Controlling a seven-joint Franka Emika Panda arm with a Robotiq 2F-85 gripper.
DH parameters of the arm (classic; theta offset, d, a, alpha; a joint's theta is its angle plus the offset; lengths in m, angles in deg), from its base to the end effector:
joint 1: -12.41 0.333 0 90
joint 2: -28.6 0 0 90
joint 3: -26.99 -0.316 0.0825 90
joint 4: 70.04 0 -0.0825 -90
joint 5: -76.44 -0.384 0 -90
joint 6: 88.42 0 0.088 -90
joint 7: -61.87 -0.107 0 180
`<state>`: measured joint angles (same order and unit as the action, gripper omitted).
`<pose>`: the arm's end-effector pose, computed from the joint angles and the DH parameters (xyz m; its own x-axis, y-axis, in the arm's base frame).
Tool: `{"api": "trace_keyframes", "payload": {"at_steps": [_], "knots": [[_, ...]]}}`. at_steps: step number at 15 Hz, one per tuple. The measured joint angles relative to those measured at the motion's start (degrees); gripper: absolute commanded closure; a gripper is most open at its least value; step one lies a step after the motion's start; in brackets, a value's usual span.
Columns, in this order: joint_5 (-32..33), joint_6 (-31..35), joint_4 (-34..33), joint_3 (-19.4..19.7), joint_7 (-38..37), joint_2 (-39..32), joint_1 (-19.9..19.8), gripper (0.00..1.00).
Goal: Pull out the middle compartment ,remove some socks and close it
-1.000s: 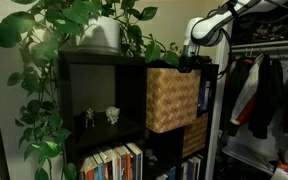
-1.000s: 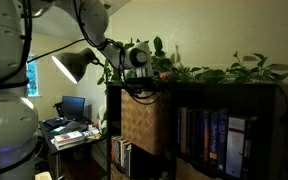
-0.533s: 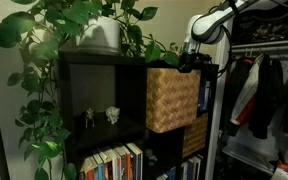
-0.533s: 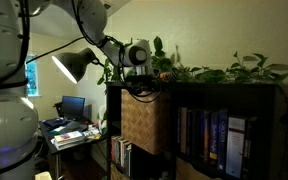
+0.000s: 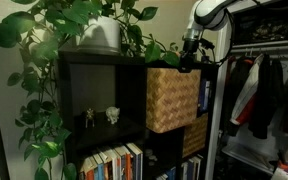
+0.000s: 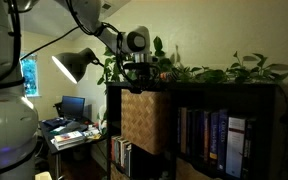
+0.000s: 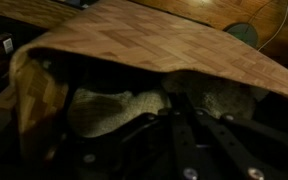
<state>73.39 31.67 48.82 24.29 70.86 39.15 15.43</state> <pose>0.5188 0.0558 0.5296 0.9516 0.2267 0.2076 0.2337 -0.9723 -0.0096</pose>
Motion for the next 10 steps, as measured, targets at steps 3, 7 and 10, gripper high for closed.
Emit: {"api": "trace_keyframes", "payload": {"at_steps": [3,7,10], "knots": [[0.0,-3.3,-2.8,0.0,0.1,1.5,0.0,0.95],[0.0,-4.8,-5.0,0.0,0.7,2.2,0.0,0.66],[0.0,-4.8,-4.8,0.0,1.0,1.0,0.0,0.49]]}}
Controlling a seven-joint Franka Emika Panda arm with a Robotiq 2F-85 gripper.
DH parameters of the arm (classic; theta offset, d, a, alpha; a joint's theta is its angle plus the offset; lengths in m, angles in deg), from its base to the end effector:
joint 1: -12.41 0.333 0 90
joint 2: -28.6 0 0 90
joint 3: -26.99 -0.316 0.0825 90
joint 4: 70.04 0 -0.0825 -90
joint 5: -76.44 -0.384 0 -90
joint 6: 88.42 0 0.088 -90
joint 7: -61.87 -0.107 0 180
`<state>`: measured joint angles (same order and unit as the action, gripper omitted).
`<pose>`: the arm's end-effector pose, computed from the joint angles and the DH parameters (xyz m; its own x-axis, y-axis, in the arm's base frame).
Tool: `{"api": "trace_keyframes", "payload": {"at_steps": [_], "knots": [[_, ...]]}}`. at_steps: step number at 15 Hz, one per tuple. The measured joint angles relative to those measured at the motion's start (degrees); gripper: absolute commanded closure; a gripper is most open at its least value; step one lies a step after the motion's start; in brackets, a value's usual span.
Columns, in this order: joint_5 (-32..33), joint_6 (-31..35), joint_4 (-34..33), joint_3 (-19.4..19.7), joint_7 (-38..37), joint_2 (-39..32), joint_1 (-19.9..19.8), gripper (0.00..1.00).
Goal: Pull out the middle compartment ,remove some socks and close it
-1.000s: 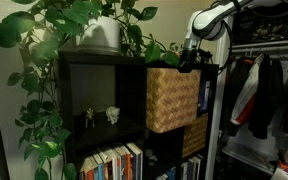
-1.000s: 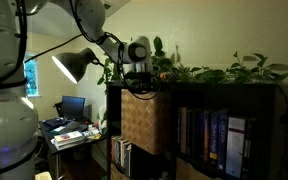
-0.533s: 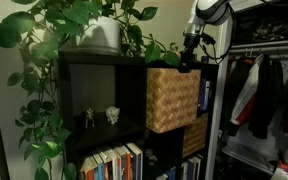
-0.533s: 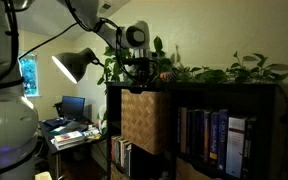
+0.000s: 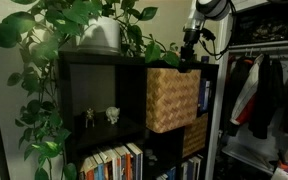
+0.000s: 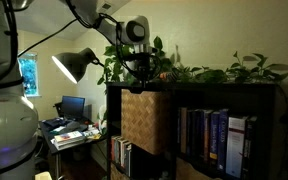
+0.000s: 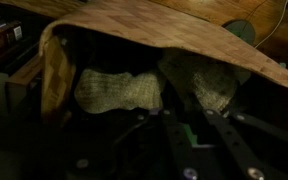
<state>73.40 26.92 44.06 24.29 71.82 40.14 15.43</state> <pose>0.5169 0.0567 0.5712 0.9427 0.2466 0.2246 0.2538 -0.9672 -0.0036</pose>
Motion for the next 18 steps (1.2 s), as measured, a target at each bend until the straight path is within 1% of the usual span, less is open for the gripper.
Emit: {"api": "trace_keyframes", "payload": {"at_steps": [4,7,9,13,18], "knots": [[0.0,0.9,0.7,-0.1,0.2,-3.7,0.1,0.23],[0.6,4.9,1.3,-0.6,0.5,-6.2,0.3,0.02],[2.0,8.3,1.8,-1.0,0.5,-7.6,0.6,0.0],[5.5,14.3,3.3,-1.9,0.2,-9.5,0.8,0.0],[8.3,18.1,5.1,-2.5,-0.3,-10.6,1.0,0.0]]}}
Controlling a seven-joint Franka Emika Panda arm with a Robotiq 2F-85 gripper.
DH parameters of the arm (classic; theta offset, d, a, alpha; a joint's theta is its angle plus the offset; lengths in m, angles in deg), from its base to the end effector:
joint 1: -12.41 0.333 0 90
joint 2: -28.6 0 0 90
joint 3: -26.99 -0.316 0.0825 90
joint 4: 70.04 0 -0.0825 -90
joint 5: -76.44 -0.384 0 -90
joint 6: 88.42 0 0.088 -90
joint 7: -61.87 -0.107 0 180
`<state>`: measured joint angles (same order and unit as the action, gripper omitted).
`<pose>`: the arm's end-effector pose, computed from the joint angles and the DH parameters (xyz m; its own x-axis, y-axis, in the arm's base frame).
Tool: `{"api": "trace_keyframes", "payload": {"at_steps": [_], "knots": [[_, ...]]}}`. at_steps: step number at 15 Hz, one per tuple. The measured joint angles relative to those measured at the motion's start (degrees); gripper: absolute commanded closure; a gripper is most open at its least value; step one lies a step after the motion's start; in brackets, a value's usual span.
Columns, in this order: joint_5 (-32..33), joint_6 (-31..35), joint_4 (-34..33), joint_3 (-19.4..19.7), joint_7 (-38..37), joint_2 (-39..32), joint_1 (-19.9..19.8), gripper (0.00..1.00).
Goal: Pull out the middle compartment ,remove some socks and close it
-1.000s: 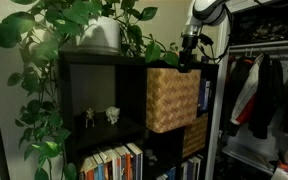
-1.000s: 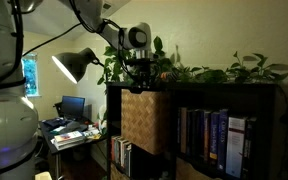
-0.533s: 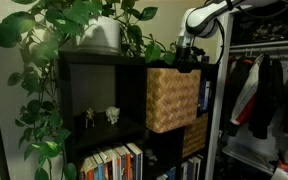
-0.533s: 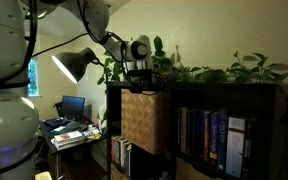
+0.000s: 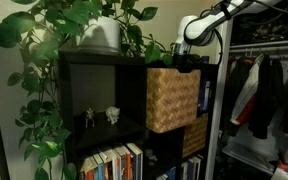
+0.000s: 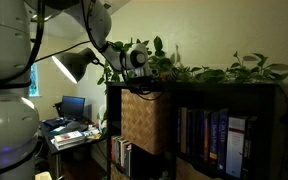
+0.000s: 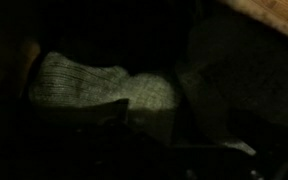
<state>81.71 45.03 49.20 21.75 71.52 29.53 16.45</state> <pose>0.5603 0.0901 0.4605 0.8936 0.3786 0.2410 0.3584 -0.9252 0.1245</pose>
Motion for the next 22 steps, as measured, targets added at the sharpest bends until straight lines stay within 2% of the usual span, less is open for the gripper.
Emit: {"api": "trace_keyframes", "payload": {"at_steps": [5,7,16,18,22], "knots": [[0.5,0.6,0.9,-0.3,0.0,-0.8,0.4,0.0],[0.5,0.5,1.0,-0.4,0.0,-1.2,0.5,0.26],[-0.7,-0.8,1.3,-0.3,0.0,-1.1,0.4,0.84],[-2.9,-2.6,1.1,-0.2,0.5,-0.7,0.4,0.95],[-7.2,-7.3,0.4,0.4,1.7,0.1,0.1,0.99]]}}
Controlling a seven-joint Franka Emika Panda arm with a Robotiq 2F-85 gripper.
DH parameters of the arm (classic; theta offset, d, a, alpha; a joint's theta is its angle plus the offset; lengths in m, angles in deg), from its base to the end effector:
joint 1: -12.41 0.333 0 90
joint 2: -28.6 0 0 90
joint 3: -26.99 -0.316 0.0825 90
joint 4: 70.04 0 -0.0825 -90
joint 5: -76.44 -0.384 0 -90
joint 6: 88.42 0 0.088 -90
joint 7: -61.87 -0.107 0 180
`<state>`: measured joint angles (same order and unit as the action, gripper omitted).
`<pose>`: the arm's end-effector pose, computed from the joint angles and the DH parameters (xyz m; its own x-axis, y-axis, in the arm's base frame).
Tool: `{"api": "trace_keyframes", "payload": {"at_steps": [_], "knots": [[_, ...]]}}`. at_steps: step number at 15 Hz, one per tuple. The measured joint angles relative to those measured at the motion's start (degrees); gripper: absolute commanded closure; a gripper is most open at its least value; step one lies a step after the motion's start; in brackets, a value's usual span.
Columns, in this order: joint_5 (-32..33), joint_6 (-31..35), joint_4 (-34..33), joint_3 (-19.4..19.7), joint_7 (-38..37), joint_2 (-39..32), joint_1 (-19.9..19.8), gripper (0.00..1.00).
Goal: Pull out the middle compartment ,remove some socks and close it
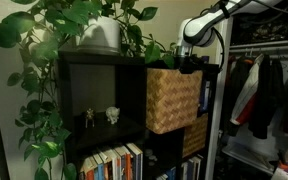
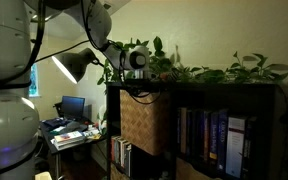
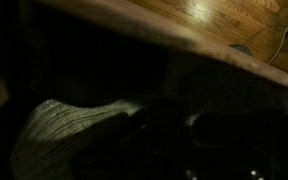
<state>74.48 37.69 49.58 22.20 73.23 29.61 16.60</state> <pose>0.5478 0.0879 0.4443 0.9355 0.3273 0.1333 0.3306 -0.9438 -0.0023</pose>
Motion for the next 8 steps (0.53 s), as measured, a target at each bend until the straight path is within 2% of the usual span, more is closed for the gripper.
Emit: {"api": "trace_keyframes", "payload": {"at_steps": [4,8], "knots": [[-1.4,-3.3,-1.0,0.3,0.1,0.1,-0.5,0.96],[-1.4,-3.7,-2.5,0.5,0.1,0.1,-0.5,0.97]]}}
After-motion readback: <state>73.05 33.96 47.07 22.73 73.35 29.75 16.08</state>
